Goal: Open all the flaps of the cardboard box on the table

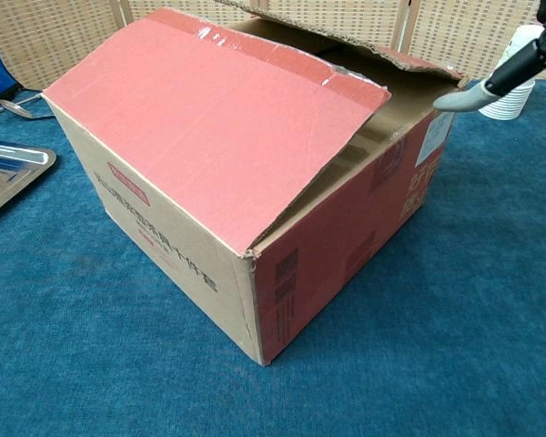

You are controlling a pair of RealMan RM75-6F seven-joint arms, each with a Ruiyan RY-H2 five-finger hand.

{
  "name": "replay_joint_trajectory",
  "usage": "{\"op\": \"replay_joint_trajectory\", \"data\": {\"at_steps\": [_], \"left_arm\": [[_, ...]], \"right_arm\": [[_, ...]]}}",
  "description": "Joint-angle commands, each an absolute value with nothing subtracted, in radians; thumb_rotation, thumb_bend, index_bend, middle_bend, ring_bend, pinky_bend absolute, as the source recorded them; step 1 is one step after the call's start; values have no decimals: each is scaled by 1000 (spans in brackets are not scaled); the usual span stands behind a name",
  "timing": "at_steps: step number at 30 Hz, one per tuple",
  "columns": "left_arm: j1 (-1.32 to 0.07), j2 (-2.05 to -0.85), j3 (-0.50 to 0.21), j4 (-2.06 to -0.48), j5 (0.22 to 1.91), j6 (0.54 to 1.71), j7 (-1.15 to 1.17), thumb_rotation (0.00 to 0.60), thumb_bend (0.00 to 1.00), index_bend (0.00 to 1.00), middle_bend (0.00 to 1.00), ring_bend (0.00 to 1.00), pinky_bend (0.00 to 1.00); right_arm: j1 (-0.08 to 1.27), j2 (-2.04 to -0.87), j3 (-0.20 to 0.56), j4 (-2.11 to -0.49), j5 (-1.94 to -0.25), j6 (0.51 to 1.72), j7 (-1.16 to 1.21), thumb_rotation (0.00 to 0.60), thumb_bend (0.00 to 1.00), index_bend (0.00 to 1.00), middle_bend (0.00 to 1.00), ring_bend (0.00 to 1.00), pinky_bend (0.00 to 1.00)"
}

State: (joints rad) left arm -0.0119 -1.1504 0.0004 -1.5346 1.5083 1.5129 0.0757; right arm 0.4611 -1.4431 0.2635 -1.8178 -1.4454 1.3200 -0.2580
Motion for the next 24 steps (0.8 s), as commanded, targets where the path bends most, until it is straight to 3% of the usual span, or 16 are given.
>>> {"op": "replay_joint_trajectory", "data": {"at_steps": [1,12,19,24], "left_arm": [[-11,-1149,-1,-1535,1509,1517,73,600,60,0,0,0,0],[-8,-1144,-2,-1539,1510,1524,68,600,60,0,0,0,0],[-9,-1145,-2,-1541,1509,1521,73,600,59,0,0,0,0],[-7,-1145,-1,-1540,1511,1524,72,600,59,0,0,0,0]], "right_arm": [[464,-1457,267,-1809,-1451,1336,-259,600,0,0,0,0,5],[480,-1515,295,-1748,-1481,1400,-199,600,52,0,0,0,28],[483,-1533,295,-1730,-1487,1422,-173,600,205,0,0,0,43],[480,-1539,305,-1713,-1487,1446,-170,600,236,0,0,0,50]]}}
